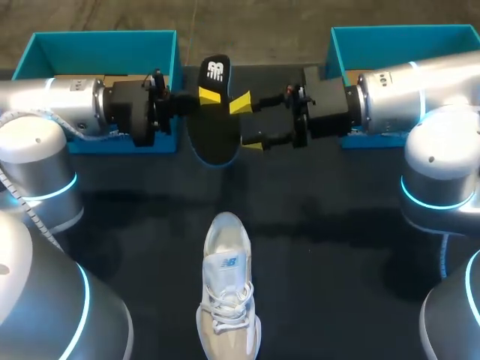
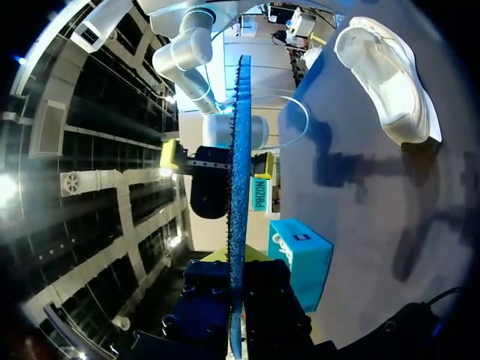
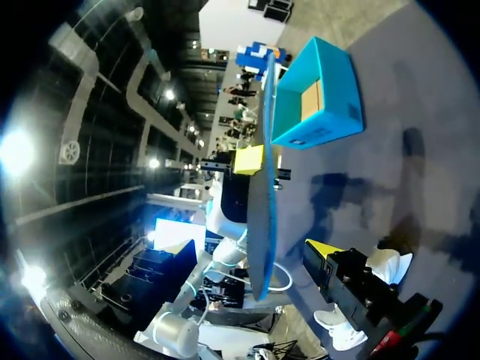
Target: Take the shoe out of the shoebox, open the shoe tongue, remove and reinsert the insole, then place the shoe into the shoebox
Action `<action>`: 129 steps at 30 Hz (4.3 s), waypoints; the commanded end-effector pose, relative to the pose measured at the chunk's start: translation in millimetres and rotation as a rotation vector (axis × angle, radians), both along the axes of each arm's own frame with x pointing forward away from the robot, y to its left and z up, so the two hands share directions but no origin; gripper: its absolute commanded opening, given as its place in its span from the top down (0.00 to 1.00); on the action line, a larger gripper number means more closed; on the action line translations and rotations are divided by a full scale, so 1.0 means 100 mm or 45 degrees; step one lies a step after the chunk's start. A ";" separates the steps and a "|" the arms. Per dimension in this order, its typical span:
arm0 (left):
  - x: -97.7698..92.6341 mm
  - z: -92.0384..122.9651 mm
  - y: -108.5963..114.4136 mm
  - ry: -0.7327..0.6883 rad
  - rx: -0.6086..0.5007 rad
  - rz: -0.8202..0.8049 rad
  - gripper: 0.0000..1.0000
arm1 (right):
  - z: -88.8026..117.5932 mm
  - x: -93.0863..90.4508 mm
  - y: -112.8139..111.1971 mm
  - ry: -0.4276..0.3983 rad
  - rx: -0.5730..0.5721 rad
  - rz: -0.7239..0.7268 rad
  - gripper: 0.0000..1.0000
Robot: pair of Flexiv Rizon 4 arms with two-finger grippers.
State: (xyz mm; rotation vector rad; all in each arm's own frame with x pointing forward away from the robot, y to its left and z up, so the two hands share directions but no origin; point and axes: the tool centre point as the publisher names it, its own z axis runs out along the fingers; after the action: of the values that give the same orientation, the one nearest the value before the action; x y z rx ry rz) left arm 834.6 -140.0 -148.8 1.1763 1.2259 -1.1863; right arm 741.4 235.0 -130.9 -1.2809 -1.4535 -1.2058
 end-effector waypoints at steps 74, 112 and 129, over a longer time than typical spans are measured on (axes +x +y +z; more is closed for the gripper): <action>0.03 -0.02 -0.08 -0.007 0.000 0.008 1.00 | -0.12 0.31 0.34 0.213 0.004 -0.059 1.00; -0.40 -0.23 0.76 0.324 0.492 0.296 0.00 | -0.13 0.17 0.08 -0.126 -0.035 -0.145 1.00; -1.02 -0.78 0.95 0.876 0.961 0.617 0.00 | -0.41 -0.03 -0.22 -0.360 -0.048 -0.102 1.00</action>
State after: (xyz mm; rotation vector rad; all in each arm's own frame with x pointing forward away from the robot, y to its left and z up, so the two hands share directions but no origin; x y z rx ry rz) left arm 750.2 -51.6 -229.9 1.0362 2.2284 -0.9162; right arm 749.8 225.8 -162.5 -1.2699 -1.6723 -1.4215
